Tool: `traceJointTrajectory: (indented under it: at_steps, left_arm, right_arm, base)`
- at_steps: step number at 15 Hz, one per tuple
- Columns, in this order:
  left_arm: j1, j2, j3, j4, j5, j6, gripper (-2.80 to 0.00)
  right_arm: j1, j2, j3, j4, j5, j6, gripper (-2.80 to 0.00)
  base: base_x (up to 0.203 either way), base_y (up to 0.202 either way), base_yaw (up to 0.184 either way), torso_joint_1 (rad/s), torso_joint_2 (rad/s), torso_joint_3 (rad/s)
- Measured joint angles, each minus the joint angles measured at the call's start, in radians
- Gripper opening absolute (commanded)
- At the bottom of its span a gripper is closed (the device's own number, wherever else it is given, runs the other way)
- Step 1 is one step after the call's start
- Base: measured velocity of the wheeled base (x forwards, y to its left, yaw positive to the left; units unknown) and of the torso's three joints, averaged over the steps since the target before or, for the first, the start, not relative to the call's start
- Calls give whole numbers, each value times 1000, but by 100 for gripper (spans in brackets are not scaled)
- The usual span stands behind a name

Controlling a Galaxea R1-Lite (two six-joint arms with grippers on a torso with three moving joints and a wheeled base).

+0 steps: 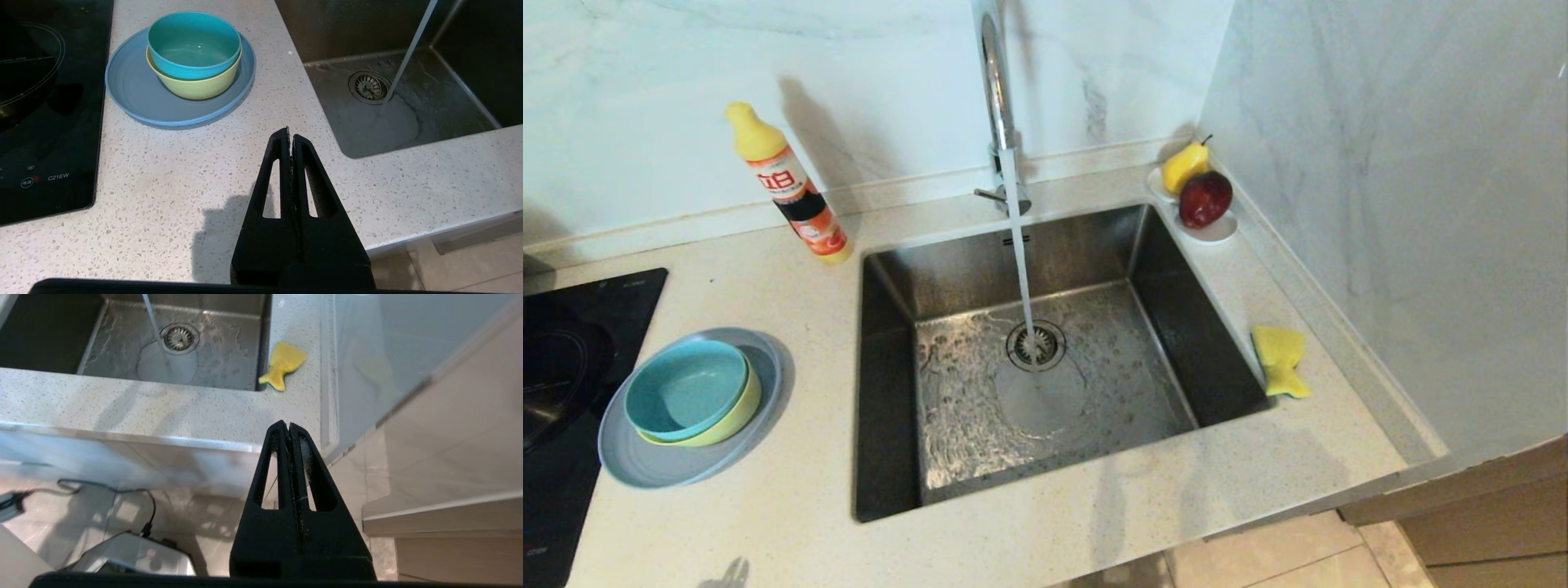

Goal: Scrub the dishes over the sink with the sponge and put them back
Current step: Pick up a bowl and the sponge

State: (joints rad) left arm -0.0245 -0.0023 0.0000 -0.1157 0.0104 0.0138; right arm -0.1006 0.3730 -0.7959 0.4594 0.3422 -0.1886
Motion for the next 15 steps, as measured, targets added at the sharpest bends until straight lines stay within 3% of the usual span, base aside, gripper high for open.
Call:
traceJointTrajectory:
  at_steps: [4, 10, 15]
  left_arm:
    - [0, 0, 0, 0, 0, 0, -280]
    - [0, 0, 0, 0, 0, 0, -280]
    - [0, 0, 0, 0, 0, 0, -280]
  right_arm:
    - [-25, 191, -115, 12, 26, -35, -280]
    - [-10, 499, -159, 36, 22, -23, -280]
    - [84, 720, -164, -38, -97, 68, -280]
  base:
    - [0, 0, 0, 0, 0, 0]
    - [0, 0, 0, 0, 0, 0]
    - [0, 0, 0, 0, 0, 0]
